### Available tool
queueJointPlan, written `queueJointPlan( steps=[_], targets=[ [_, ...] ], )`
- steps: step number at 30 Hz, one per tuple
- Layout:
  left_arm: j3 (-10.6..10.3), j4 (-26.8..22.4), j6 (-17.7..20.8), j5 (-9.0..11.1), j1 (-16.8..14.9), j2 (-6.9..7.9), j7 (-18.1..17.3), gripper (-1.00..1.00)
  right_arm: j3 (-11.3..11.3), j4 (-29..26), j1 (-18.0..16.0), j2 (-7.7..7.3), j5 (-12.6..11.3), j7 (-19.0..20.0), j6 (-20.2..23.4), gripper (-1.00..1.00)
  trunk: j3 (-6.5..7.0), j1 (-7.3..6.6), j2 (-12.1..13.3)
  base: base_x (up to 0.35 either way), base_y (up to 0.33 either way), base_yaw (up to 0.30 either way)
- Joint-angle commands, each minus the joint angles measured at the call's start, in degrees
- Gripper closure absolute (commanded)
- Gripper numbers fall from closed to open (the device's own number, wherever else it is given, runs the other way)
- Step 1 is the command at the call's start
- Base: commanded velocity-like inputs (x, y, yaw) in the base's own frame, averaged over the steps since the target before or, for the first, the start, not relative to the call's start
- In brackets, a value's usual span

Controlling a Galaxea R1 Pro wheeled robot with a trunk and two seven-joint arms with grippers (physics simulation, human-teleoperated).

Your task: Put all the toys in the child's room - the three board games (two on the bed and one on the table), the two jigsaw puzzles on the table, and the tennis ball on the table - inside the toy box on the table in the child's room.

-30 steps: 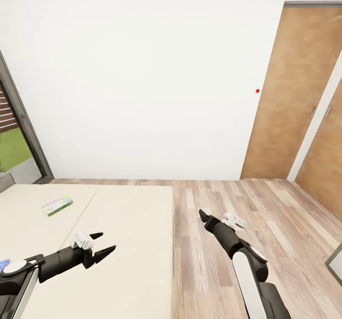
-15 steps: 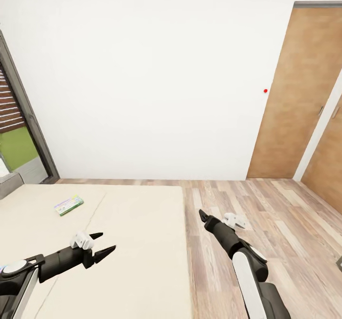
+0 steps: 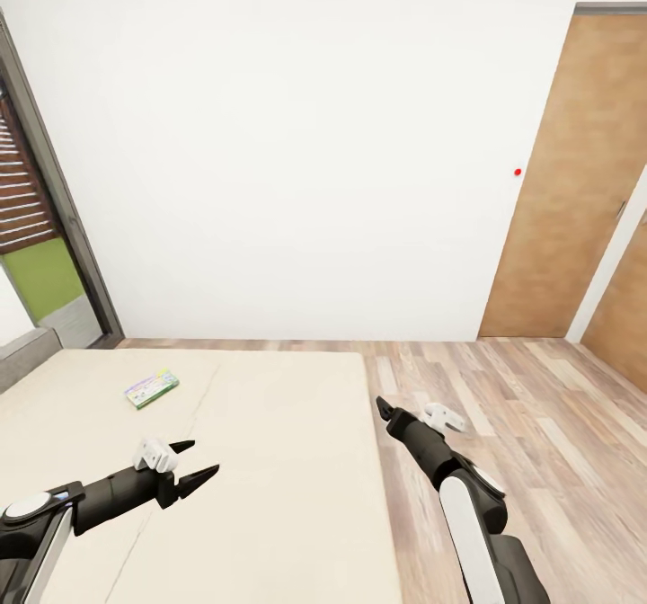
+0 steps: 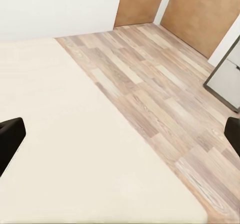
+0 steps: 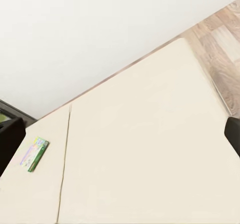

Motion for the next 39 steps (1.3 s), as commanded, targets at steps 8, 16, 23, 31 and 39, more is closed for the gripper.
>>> queueJointPlan(
  steps=[8,16,23,31,39],
  targets=[
    [0.05,0.01,0.51,0.14,-0.06,0.0,-0.22,-1.0,-0.03,-0.09,-0.06,0.04,-0.57,-0.46,0.27,-1.0,-0.14,0.04,-0.14,0.0,0.291,0.0],
    [0.05,0.01,0.5,0.13,-0.06,0.0,-0.25,-1.0,-0.03,-0.07,-0.06,0.04,-0.57,-0.46,0.25,-1.0,-0.14,0.04,-0.14,0.0,0.291,0.0],
    [0.05,-0.01,0.5,0.1,-0.06,0.06,-0.26,-1.0,-0.03,-0.1,-0.06,0.04,-0.53,-0.46,0.25,-1.0,-0.14,0.04,-0.14,0.0,0.291,0.0],
    [0.05,0.01,0.5,0.1,-0.06,0.06,-0.23,-1.0,-0.03,-0.1,-0.06,0.04,-0.53,-0.48,0.23,-1.0,-0.14,0.04,-0.14,0.0,0.291,0.0],
    [0.05,0.01,0.5,0.1,-0.06,0.07,-0.22,-1.0,-0.03,-0.09,-0.06,0.04,-0.53,-0.47,0.21,-1.0,-0.14,0.04,-0.14,0.0,0.291,0.0]
  ],
)
